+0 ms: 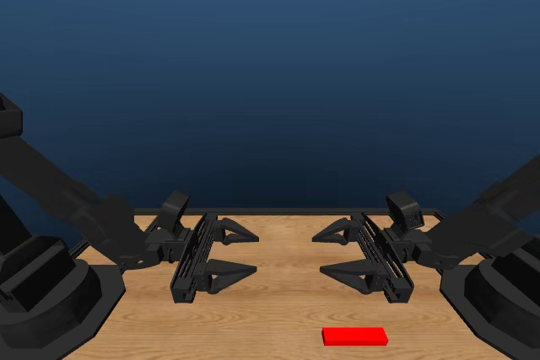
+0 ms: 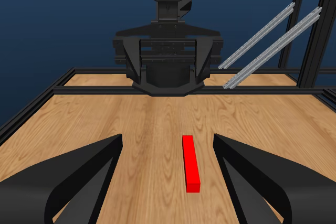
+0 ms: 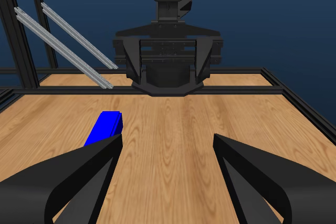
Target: Insert peg into socket
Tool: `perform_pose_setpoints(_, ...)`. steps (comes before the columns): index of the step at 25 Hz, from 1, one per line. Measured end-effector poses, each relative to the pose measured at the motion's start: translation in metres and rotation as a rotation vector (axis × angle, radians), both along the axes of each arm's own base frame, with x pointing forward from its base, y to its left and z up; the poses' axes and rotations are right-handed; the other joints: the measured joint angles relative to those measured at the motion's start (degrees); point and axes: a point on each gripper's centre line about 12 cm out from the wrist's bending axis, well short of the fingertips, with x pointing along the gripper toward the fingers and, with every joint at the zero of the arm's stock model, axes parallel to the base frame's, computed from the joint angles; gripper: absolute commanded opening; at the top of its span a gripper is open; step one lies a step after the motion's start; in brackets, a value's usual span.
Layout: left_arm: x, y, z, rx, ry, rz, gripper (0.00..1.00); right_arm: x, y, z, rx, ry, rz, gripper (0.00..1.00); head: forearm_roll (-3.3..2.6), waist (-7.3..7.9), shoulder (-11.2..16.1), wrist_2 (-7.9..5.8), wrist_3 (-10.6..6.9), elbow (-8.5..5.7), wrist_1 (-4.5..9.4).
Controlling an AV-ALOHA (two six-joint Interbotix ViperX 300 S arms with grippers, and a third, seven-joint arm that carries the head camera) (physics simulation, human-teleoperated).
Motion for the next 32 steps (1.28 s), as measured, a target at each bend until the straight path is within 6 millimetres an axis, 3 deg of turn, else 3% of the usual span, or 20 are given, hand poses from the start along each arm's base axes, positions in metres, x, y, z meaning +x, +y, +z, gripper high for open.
perform_pose_setpoints(2, 0.003, -0.008, -0.003, -0.07, -0.025, 0.005, 1.0, 0.0, 0.0, -0.007, 0.087, 0.061, -0.032, 1.0, -0.02, 0.01, 0.15, -0.02, -0.05, -1.92, 5.63)
perform_pose_setpoints(4, 0.004, -0.014, -0.012, -0.121, -0.027, 0.014, 1.0, -0.001, -0.002, -0.014, 0.155, 0.104, -0.066, 1.0, -0.03, 0.07, 0.15, -0.12, -0.1, -3.27, 10.14)
perform_pose_setpoints(6, 0.001, -0.017, -0.021, -0.153, -0.028, 0.023, 1.0, -0.005, -0.002, -0.02, 0.196, 0.133, -0.085, 1.0, 0.0, 0.19, 0.15, -0.17, -0.07, -3.68, 13.21)
perform_pose_setpoints(9, -0.006, -0.02, -0.027, -0.185, -0.044, 0.038, 1.0, -0.007, 0.001, -0.025, 0.225, 0.167, -0.089, 1.0, 0.02, 0.3, 0.42, -0.28, 0.03, -3.84, 15.91)
perform_pose_setpoints(15, -0.021, -0.033, -0.043, -0.263, 0.089, 0.099, 1.0, 0.003, 0.021, -0.022, 0.225, 0.21, -0.036, 1.0, 0.02, 0.03, 1.98, -0.03, 0.88, -4.06, 17.85)
perform_pose_setpoints(21, -0.039, -0.058, -0.073, -0.364, 0.382, 0.122, 1.0, 0.015, 0.036, -0.026, 0.218, 0.257, -0.002, 1.0, 0.47, 0.2, 3.23, 1.06, 2.91, -4.06, 18.82)
perform_pose_setpoints(26, -0.051, -0.081, -0.074, -0.436, 0.52, 0.068, 1.0, 0.019, 0.039, -0.035, 0.224, 0.292, 0.001, 1.0, 0.77, 0.58, 3.88, 1.7, 3.7, -4.06, 19.74)
perform_pose_setpoints(32, -0.063, -0.094, -0.085, -0.463, 0.674, 0.03, 1.0, 0.02, 0.041, -0.037, 0.238, 0.303, -0.002, 1.0, 1.14, 1.21, 4.25, 2.45, 3.86, -4.06, 20.33)
